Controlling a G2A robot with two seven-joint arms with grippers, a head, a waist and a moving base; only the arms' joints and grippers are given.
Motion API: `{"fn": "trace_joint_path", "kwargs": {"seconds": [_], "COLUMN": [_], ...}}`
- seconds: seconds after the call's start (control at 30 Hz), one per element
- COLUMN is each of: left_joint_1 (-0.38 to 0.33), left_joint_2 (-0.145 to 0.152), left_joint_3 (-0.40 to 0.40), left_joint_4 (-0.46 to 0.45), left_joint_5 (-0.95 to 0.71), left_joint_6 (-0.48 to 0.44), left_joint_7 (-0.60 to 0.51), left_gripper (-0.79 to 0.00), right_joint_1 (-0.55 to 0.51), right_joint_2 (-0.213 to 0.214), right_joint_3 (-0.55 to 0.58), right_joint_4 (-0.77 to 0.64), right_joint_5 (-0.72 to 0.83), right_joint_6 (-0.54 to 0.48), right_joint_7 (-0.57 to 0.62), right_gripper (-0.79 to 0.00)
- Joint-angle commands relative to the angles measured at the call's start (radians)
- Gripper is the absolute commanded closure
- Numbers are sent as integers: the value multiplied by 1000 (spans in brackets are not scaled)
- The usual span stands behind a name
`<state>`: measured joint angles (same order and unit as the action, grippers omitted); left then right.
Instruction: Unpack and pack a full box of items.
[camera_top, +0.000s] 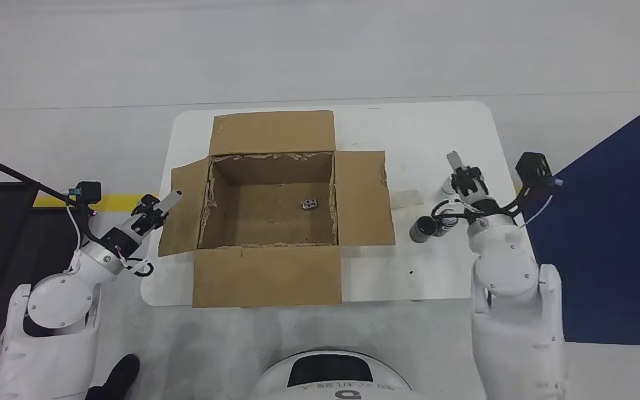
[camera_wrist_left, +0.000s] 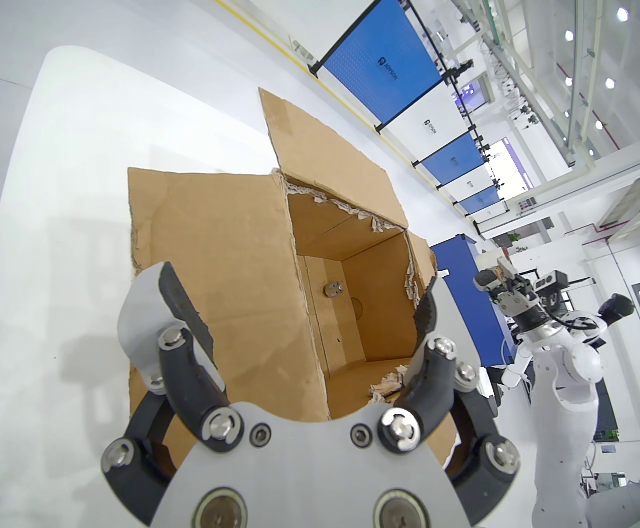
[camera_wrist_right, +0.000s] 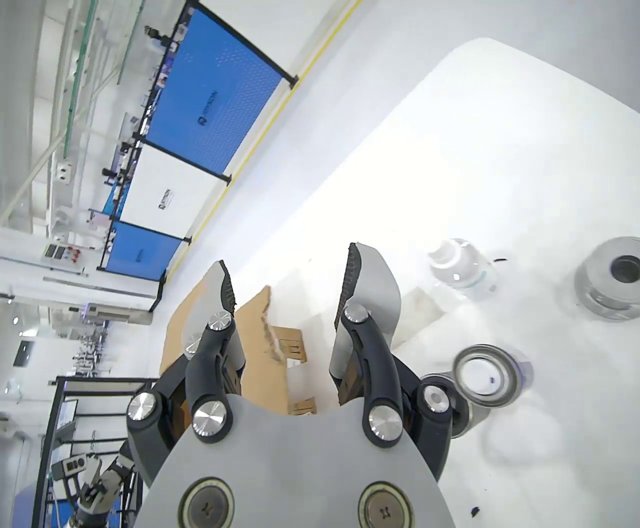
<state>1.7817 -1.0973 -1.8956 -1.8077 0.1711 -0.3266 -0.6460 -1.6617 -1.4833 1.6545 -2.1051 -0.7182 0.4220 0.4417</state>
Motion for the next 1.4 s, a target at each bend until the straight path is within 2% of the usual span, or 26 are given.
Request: {"fn": "trace_joint_path", "kwargs": {"seconds": [0.0, 0.03, 0.07, 0.13, 0.37, 0.47, 0.6, 0.63, 0.7, 0.83, 0.93, 1.0, 1.07, 1.1, 1.37], "left_joint_1": [0, 0, 0, 0, 0, 0, 0, 0, 0, 0, 0, 0, 0, 0, 0], "left_joint_2": [0, 0, 0, 0, 0, 0, 0, 0, 0, 0, 0, 0, 0, 0, 0], "left_joint_3": [0, 0, 0, 0, 0, 0, 0, 0, 0, 0, 0, 0, 0, 0, 0], "left_joint_4": [0, 0, 0, 0, 0, 0, 0, 0, 0, 0, 0, 0, 0, 0, 0], "left_joint_5": [0, 0, 0, 0, 0, 0, 0, 0, 0, 0, 0, 0, 0, 0, 0], "left_joint_6": [0, 0, 0, 0, 0, 0, 0, 0, 0, 0, 0, 0, 0, 0, 0], "left_joint_7": [0, 0, 0, 0, 0, 0, 0, 0, 0, 0, 0, 0, 0, 0, 0], "left_gripper": [-785, -785, -785, -785, -785, -785, -785, -785, -785, -785, -785, -785, -785, -785, -785], "right_joint_1": [20, 34, 50, 76, 176, 218, 276, 288, 310, 343, 358, 360, 356, 353, 309], "right_joint_2": [3, 4, 6, 8, 14, 15, 16, 15, 15, 14, 12, 12, 11, 11, 5], "right_joint_3": [-7, -21, -37, -65, -140, -158, -174, -177, -181, -187, -184, -180, -176, -173, -169], "right_joint_4": [41, 63, 81, 116, 227, 271, 348, 366, 402, 460, 486, 489, 484, 481, 400], "right_joint_5": [-68, -102, -142, -221, -480, -542, -604, -617, -633, -673, -689, -687, -682, -680, -636], "right_joint_6": [46, 69, 85, 134, 279, 302, 322, 329, 342, 362, 376, 376, 374, 373, 350], "right_joint_7": [-5, 0, 11, 24, 106, 142, 188, 197, 219, 256, 271, 276, 277, 277, 235], "right_gripper": [-440, -446, -496, -536, -585, -585, -502, -449, -406, -379, -326, -240, -58, 0, 0]}}
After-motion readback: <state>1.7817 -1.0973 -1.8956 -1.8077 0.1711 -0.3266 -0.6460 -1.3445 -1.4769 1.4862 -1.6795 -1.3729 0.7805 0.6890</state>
